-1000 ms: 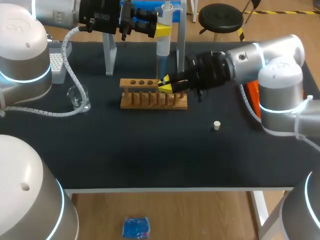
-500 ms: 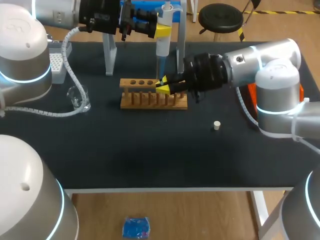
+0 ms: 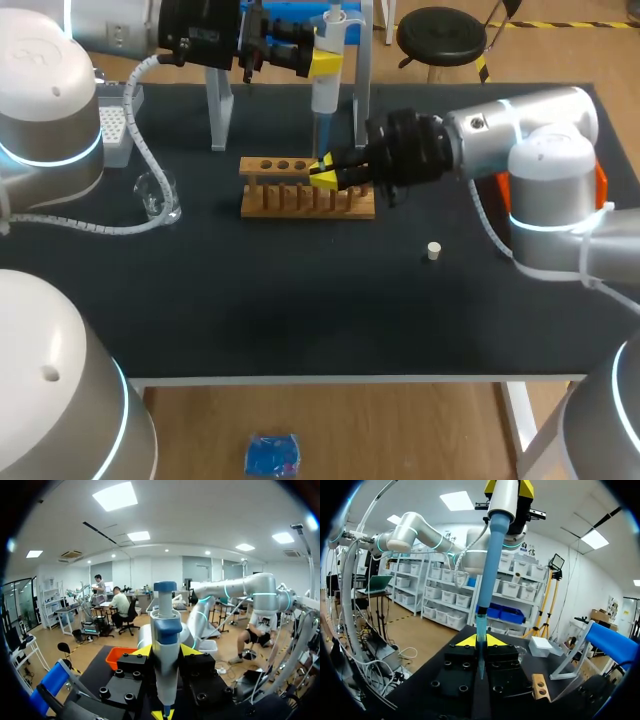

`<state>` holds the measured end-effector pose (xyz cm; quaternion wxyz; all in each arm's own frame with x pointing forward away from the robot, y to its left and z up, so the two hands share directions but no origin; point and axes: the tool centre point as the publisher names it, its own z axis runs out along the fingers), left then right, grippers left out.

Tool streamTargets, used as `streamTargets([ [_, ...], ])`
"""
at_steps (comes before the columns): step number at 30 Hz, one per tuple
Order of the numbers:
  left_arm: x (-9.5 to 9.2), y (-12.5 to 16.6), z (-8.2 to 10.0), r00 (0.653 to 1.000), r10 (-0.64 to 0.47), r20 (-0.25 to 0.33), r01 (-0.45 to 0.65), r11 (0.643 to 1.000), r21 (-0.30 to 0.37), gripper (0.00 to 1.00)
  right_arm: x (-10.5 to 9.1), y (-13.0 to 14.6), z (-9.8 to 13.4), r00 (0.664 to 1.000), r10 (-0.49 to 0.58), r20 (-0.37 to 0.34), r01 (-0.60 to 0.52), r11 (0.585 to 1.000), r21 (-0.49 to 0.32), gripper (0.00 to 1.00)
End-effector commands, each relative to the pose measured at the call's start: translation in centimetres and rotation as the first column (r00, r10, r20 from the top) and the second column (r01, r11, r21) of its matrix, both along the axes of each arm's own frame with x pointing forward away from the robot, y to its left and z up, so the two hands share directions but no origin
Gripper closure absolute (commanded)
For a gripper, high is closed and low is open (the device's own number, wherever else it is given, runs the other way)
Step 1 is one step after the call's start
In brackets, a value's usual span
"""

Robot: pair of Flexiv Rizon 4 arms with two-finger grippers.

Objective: Invert the test tube, pick up the pipette, mount the tip to pipette, aspirate from beaker and dispense into the tube, eject the tip, return the pipette, and cap with the stopper.

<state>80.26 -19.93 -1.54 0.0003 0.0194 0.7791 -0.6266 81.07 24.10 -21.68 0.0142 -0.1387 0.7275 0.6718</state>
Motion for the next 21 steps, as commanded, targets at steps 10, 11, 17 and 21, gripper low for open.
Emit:
streamTargets([
  [10, -0.1, 0.0, -0.1, 1.0, 0.002, 0.002, -0.002, 1.0, -0.002, 1.0, -0.2, 0.5, 0.4, 0.993, -0.016, -0.12, 0.026, 0.996, 0.084, 1.0],
  [11, -0.1, 0.0, -0.1, 1.0, 0.002, 0.002, -0.002, 1.0, -0.002, 1.0, -0.2, 0.5, 0.4, 0.992, -0.018, -0.124, 0.029, 0.996, 0.088, 1.0],
  [17, -0.1, 0.0, -0.1, 1.0, 0.002, 0.002, -0.002, 1.0, -0.002, 1.0, -0.2, 0.7, 0.6, 0.99, -0.028, -0.141, 0.045, 0.992, 0.119, 1.0],
  [21, -0.1, 0.0, -0.1, 1.0, 0.002, 0.002, -0.002, 1.0, -0.002, 1.0, 0.0, 0.9, 0.9, 0.989, -0.039, -0.145, 0.061, 0.987, 0.152, 1.0],
])
